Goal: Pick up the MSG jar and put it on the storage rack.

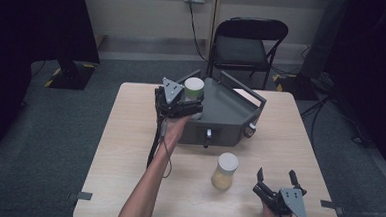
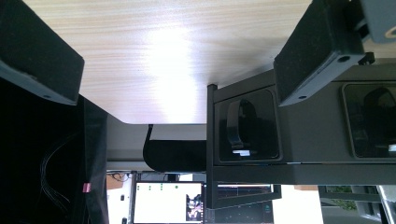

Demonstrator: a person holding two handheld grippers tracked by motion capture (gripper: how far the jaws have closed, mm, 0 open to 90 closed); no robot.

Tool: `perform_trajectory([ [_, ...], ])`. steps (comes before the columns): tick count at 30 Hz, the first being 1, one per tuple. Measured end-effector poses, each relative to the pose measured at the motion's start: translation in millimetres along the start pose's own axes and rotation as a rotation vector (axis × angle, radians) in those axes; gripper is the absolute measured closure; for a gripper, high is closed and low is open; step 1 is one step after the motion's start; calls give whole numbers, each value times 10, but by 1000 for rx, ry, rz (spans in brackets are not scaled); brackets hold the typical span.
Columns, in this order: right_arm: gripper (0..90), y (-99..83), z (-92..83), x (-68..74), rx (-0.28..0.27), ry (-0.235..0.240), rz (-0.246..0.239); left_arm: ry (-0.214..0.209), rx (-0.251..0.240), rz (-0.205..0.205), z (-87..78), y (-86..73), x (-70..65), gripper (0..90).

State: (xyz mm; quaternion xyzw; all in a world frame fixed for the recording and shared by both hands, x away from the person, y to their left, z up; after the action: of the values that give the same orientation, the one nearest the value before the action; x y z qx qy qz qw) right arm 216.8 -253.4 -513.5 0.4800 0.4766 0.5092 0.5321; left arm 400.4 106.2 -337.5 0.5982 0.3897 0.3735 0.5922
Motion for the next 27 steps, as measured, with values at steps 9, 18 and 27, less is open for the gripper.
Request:
perform_trajectory([
  [9,1,1,1,1,0,-1,0,-7,-19,16,-185,-41,21,0],
  [18,2,1,3,3,1,-3,-1,-8,-23,2,-353,-159,-10,2],
  [27,2,1,3,-1,1,-1,-1,-9,-60,-6,-598,-350,-82,1],
])
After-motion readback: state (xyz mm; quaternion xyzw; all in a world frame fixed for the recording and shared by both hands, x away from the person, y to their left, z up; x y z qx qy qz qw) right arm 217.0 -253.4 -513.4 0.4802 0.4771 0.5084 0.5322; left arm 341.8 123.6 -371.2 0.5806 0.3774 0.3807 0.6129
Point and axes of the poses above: each handheld gripper's, and its own axes: z roughly forward along the jaws, y roughly out of its top, x roughly to its left, the point moved 7 cm from there along z, roughly forward along the jaws, and after that the axes turned 3 degrees about -x, right-handed, at the moved point
